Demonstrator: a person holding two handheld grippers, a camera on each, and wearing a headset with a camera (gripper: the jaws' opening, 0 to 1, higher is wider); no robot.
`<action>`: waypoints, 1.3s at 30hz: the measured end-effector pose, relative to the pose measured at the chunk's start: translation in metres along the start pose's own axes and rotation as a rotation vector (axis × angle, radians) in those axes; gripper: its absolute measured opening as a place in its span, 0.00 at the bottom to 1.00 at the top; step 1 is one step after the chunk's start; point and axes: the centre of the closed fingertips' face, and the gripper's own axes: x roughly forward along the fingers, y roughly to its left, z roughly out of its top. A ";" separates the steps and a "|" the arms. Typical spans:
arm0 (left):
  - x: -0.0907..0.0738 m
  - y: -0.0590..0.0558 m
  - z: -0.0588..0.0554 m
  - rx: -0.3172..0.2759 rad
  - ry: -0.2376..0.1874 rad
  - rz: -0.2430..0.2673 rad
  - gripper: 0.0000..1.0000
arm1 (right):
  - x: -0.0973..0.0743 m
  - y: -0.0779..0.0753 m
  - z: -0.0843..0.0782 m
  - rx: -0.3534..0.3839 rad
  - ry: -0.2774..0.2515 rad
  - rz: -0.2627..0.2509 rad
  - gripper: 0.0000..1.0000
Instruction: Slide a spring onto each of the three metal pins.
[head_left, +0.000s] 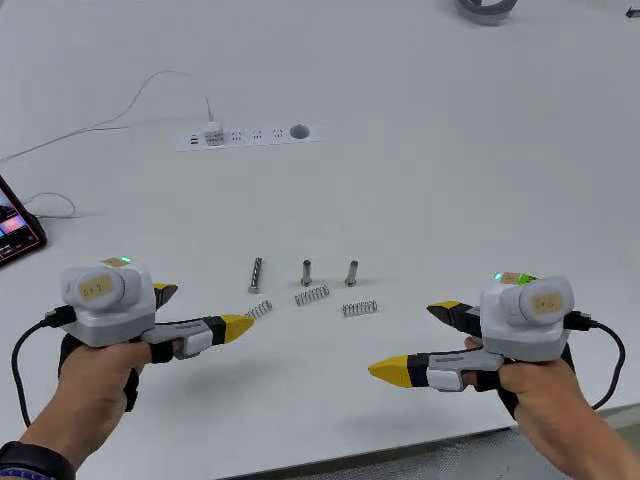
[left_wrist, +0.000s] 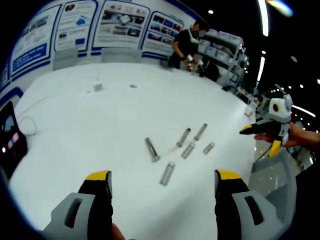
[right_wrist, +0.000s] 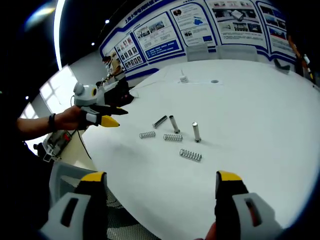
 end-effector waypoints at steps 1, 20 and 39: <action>0.002 0.001 0.001 0.000 -0.001 -0.001 0.85 | 0.000 0.000 0.000 0.001 0.002 0.000 0.91; 0.038 0.011 0.014 -0.003 0.014 -0.017 0.79 | 0.011 0.002 -0.003 0.006 0.027 0.012 0.89; 0.084 0.015 0.010 -0.044 0.031 -0.044 0.57 | 0.012 -0.001 -0.010 0.046 0.021 0.022 0.86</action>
